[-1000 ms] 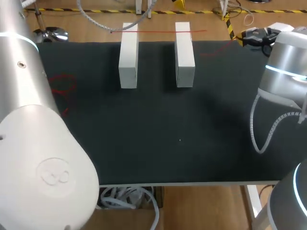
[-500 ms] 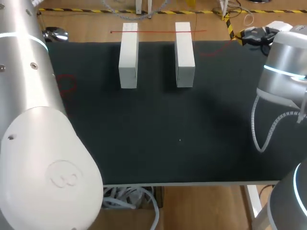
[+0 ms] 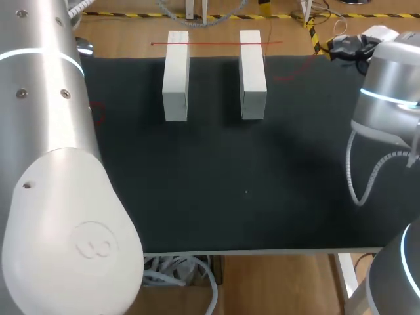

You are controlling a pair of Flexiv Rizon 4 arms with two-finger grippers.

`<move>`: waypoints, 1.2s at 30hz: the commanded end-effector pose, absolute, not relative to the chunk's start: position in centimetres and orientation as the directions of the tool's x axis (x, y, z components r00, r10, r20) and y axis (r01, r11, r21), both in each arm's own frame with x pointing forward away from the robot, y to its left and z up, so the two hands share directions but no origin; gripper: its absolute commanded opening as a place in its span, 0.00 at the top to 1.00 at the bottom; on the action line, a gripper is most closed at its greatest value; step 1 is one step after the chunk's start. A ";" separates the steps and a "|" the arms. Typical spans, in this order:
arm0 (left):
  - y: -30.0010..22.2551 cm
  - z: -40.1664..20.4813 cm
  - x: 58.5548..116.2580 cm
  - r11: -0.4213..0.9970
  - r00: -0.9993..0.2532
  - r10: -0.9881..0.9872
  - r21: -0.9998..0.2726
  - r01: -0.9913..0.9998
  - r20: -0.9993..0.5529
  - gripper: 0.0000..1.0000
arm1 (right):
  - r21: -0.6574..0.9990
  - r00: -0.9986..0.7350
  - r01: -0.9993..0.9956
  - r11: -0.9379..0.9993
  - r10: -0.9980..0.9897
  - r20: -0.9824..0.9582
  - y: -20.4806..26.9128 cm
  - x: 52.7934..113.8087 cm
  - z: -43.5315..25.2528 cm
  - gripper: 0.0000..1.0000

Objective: Grab the tape and strap the tape.

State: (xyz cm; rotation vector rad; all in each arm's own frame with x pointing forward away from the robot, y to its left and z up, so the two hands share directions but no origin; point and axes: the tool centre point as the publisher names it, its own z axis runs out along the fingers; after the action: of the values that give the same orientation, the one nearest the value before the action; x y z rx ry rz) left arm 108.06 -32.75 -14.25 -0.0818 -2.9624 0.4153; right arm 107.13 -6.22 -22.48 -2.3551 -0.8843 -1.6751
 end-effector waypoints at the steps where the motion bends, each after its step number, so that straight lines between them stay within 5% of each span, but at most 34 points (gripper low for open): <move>1: -33.2 -14.0 107.7 0.967 -0.990 0.065 -0.252 0.031 0.127 1.00 | 0.234 0.216 0.535 -0.812 0.400 0.891 -6.4 107.4 -22.1 1.00; 9: -33.7 -13.9 107.4 0.967 -0.991 0.045 -0.253 0.012 0.127 1.00 | 0.274 0.195 0.551 -0.788 0.441 0.876 -6.4 107.6 -21.9 1.00; 16: -33.7 -13.7 107.4 0.967 -0.991 0.046 -0.255 0.013 0.124 1.00 | 0.568 0.053 0.583 -0.581 0.725 0.686 -6.3 108.0 -21.7 1.00; 24: -33.7 -13.7 107.4 0.967 -0.991 0.046 -0.255 0.013 0.124 1.00 | 0.819 -0.145 0.534 -0.211 0.931 0.335 -5.7 108.0 -21.0 1.00; 36: -33.7 -13.7 107.4 0.967 -0.991 0.046 -0.255 0.013 0.124 1.00 | 0.906 -0.282 0.371 0.206 0.954 -0.102 -4.9 107.7 -21.7 1.00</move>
State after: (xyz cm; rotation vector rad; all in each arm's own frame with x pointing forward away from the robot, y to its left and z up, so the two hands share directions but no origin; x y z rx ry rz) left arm 107.39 -33.67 -13.80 -0.0472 -2.9886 0.3941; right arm 107.67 -5.45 -21.59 -2.1854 -2.1912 -1.7684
